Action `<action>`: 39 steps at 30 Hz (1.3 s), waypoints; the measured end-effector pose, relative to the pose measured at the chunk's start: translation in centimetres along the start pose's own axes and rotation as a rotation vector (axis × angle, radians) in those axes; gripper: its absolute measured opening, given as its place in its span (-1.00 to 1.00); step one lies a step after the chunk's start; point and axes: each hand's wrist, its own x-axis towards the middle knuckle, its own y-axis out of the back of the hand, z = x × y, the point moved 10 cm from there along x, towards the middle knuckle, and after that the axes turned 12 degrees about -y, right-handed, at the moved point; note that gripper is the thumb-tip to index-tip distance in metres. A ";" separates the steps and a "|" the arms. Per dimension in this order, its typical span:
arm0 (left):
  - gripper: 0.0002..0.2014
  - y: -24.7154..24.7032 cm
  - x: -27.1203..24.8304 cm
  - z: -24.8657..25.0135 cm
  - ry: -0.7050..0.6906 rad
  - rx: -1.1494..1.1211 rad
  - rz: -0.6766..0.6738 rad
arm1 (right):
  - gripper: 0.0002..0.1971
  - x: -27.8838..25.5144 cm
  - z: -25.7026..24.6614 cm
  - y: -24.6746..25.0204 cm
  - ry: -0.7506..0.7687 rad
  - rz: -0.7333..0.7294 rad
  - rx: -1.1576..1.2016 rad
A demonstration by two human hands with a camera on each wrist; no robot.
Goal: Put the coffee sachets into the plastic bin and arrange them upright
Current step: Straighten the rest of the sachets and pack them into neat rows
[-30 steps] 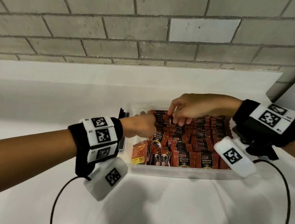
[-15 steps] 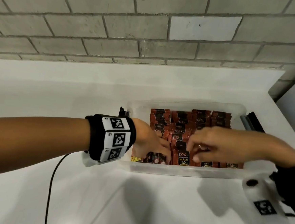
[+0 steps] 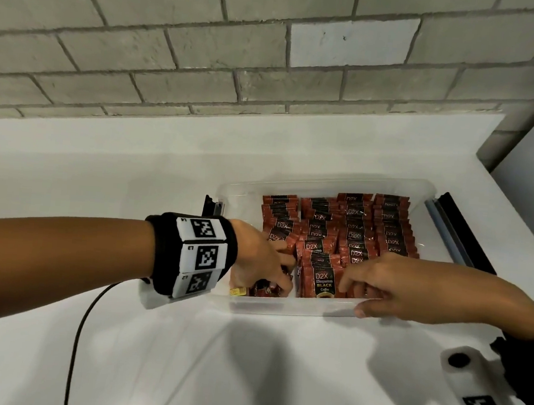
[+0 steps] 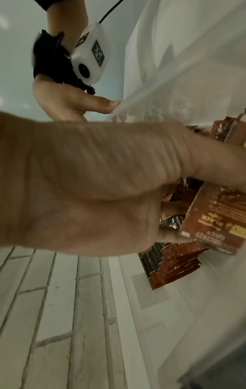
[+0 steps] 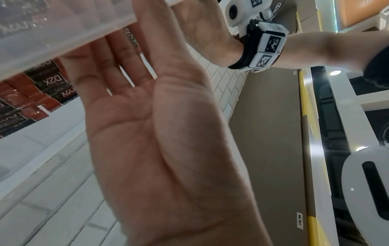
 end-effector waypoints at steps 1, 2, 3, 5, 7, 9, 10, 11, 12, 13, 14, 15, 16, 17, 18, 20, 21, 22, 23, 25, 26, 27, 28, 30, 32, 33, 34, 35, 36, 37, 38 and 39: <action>-0.23 0.0 -0.1 0.2 -0.006 -0.006 0.006 | -0.71 0.0 0.0 0.0 -0.002 -0.005 0.001; -0.24 0.1 -0.2 0.3 -0.010 -0.010 0.011 | -0.71 0.0 0.0 0.0 -0.003 -0.008 0.002; -0.25 0.3 -0.3 0.4 -0.014 -0.009 0.018 | -0.71 0.0 0.0 0.0 -0.003 -0.011 0.001; -0.27 0.7 -0.5 0.6 -0.027 -0.016 0.049 | -0.71 -0.1 -0.1 0.1 -0.003 -0.017 -0.002; -0.28 1.3 -0.8 0.7 -0.033 -0.055 0.106 | -0.71 0.0 -0.1 0.1 -0.002 -0.022 -0.002; -0.22 1.7 -1.0 0.5 -0.020 -0.102 0.152 | -0.71 -0.1 -0.1 0.1 -0.003 -0.026 0.001; -0.18 1.8 -1.0 0.4 -0.009 -0.111 0.155 | -0.71 -0.1 -0.1 0.1 -0.002 -0.026 0.003; -0.15 1.9 -1.1 0.3 -0.002 -0.112 0.150 | -0.71 -0.1 -0.1 0.1 -0.002 -0.025 0.005; -0.16 1.9 -1.1 0.3 -0.002 -0.107 0.144 | -0.70 -0.1 0.0 0.1 -0.002 -0.026 0.007; -0.19 1.9 -1.1 0.2 -0.007 -0.099 0.136 | -0.69 -0.1 0.0 0.1 -0.003 -0.032 0.010; -0.24 2.0 -1.1 0.2 -0.018 -0.093 0.133 | -0.67 -0.1 0.0 0.1 -0.002 -0.041 0.016; -0.28 1.9 -1.0 0.1 -0.028 -0.096 0.131 | -0.65 -0.2 -0.1 0.3 0.004 -0.050 0.030; -0.32 1.9 -1.0 -0.1 -0.033 -0.107 0.131 | -0.63 -0.3 -0.4 0.6 0.016 -0.056 0.048; -0.35 1.9 -0.9 -0.2 -0.038 -0.118 0.132 | -0.62 -0.2 -0.8 1.1 0.029 -0.054 0.063; -0.37 1.9 -0.8 -0.2 -0.046 -0.126 0.133 | -0.63 -0.1 -1.1 1.8 0.039 -0.042 0.063; -0.41 1.9 -0.9 -0.1 -0.065 -0.128 0.148 | -0.67 0.9 -1.8 3.2 0.047 0.002 0.007; -0.42 2.1 -0.9 0.0 -0.077 -0.115 0.164 | -0.68 1.4 -1.9 3.9 0.045 0.021 -0.038; -0.42 2.1 -1.1 0.1 -0.080 -0.110 0.180 | -0.69 2.2 -2.3 4.3 0.052 0.022 -0.096; -0.41 2.1 -1.2 0.3 -0.081 -0.093 0.192 | -0.69 3.0 -2.6 4.7 0.057 0.014 -0.154; -0.33 2.2 -1.7 0.7 -0.087 -0.009 0.202 | -0.68 4.5 -2.7 5.3 0.044 -0.007 -0.251; -0.30 2.1 -1.9 0.7 -0.079 0.030 0.196 | -0.67 5.3 -2.8 5.6 0.033 -0.012 -0.288; -0.29 1.9 -2.0 0.8 -0.067 0.056 0.192 | -0.66 6.1 -2.9 5.9 0.022 -0.009 -0.318; -0.31 1.8 -2.1 0.7 -0.057 0.072 0.191 | -0.65 6.8 -2.9 6.1 0.006 -0.002 -0.343; -0.39 1.8 -2.2 0.8 -0.059 0.096 0.207 | -0.62 8.1 -3.0 6.5 -0.028 0.032 -0.373; -0.45 1.8 -2.4 0.9 -0.082 0.102 0.241 | -0.62 9.0 -3.1 6.7 -0.055 0.064 -0.384; -0.46 1.9 -2.5 1.0 -0.094 0.107 0.258 | -0.63 9.3 -3.2 6.8 -0.062 0.078 -0.381; -0.47 1.9 -2.7 1.0 -0.101 0.115 0.276 | -0.65 9.6 -3.2 7.0 -0.069 0.087 -0.373; -0.47 2.0 -3.0 1.0 -0.100 0.119 0.294 | -0.67 9.8 -3.4 7.1 -0.072 0.086 -0.356; -0.47 2.2 -3.2 1.0 -0.093 0.123 0.319 | -0.68 9.9 -3.4 7.3 -0.071 0.077 -0.325; -0.47 2.5 -3.6 0.9 -0.085 0.119 0.356 | -0.70 9.9 -3.5 7.6 -0.066 0.065 -0.282; -0.48 2.9 -3.9 0.7 -0.078 0.102 0.403 | -0.73 9.8 -3.4 7.8 -0.058 0.052 -0.225; -0.50 3.4 -4.3 0.4 -0.068 0.075 0.452 | -0.74 9.6 -3.3 8.1 -0.049 0.037 -0.151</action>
